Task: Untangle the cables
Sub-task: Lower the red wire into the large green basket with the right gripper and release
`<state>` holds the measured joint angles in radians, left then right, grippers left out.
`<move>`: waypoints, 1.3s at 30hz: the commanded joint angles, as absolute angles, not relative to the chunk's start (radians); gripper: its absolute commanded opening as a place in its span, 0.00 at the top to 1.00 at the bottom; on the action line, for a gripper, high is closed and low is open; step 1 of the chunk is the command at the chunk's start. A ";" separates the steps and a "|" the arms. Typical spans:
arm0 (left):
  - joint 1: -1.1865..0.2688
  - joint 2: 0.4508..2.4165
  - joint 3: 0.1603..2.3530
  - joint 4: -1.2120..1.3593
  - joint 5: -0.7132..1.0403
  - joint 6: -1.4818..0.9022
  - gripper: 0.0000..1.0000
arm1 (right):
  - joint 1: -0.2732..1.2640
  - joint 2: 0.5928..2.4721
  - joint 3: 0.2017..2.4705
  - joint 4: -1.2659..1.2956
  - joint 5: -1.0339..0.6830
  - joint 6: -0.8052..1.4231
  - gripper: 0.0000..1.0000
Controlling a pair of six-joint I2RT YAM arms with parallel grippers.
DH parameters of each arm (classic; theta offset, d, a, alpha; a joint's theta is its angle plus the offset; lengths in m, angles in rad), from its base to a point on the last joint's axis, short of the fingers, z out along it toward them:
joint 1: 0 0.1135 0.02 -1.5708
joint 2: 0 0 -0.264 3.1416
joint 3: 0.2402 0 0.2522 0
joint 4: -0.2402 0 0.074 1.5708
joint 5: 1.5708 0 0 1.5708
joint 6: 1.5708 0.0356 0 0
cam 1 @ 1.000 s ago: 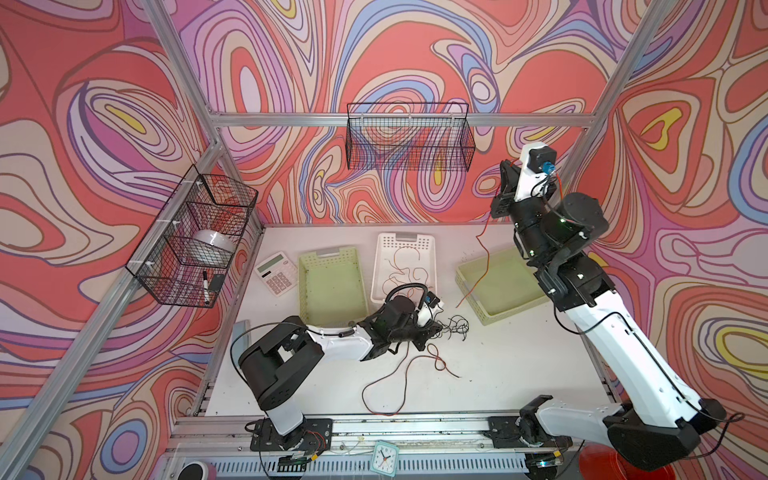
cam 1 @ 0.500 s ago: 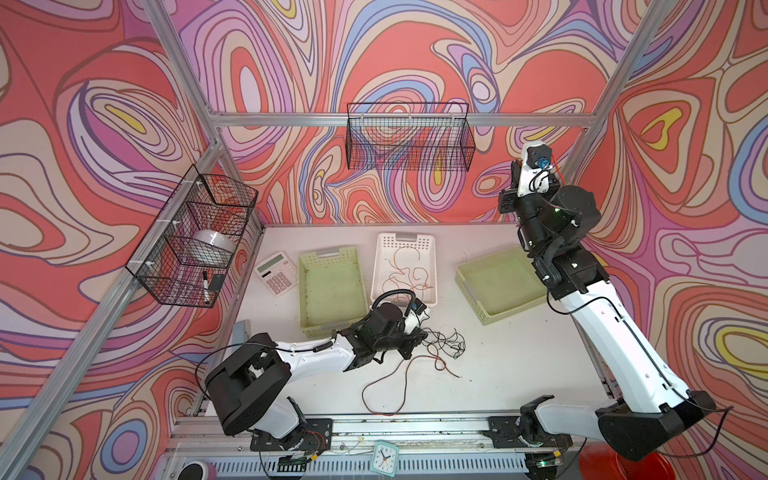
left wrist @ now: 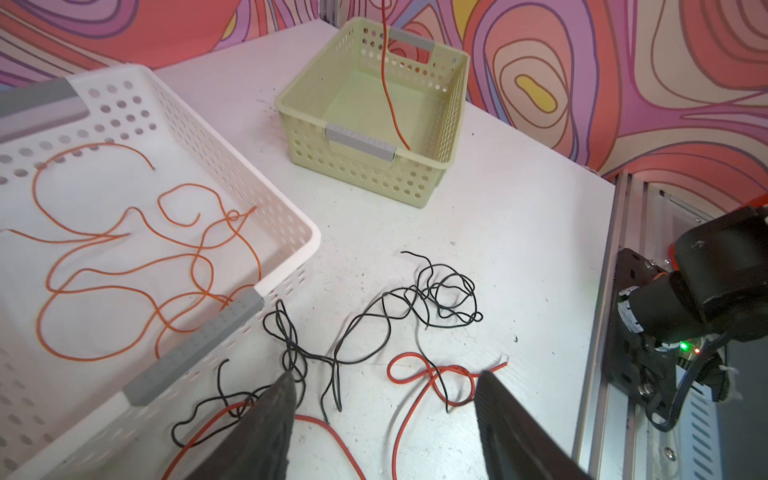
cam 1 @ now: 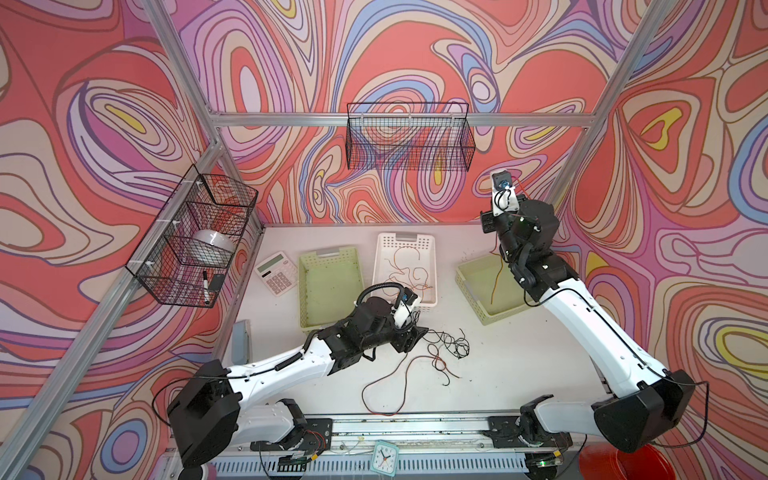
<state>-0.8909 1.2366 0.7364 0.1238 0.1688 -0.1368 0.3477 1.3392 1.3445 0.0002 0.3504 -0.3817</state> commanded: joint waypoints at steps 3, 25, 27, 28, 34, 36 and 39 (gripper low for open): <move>-0.891 1.195 0.752 -0.065 0.103 -0.096 0.32 | 0.332 1.326 1.258 0.048 0.443 -0.380 1.00; -0.896 1.326 0.740 -0.491 0.147 -0.244 0.38 | 0.209 1.389 1.030 -0.187 0.348 0.094 0.32; -0.898 1.370 0.756 -0.474 0.166 -0.233 0.38 | 0.209 1.362 1.036 -0.213 0.329 0.112 0.23; -0.899 1.390 0.763 -0.464 0.170 -0.229 0.38 | 0.209 1.346 1.036 -0.220 0.321 0.120 0.21; -0.905 1.518 0.818 -0.390 0.199 -0.182 0.39 | 0.209 1.256 1.045 -0.309 0.291 0.155 0.09; -0.904 1.577 0.849 -0.386 0.211 -0.167 0.40 | 0.210 1.232 1.045 -0.333 0.283 0.162 0.08; -0.905 1.651 0.879 -0.385 0.217 -0.153 0.49 | 0.210 1.189 1.040 -0.362 0.254 0.172 0.07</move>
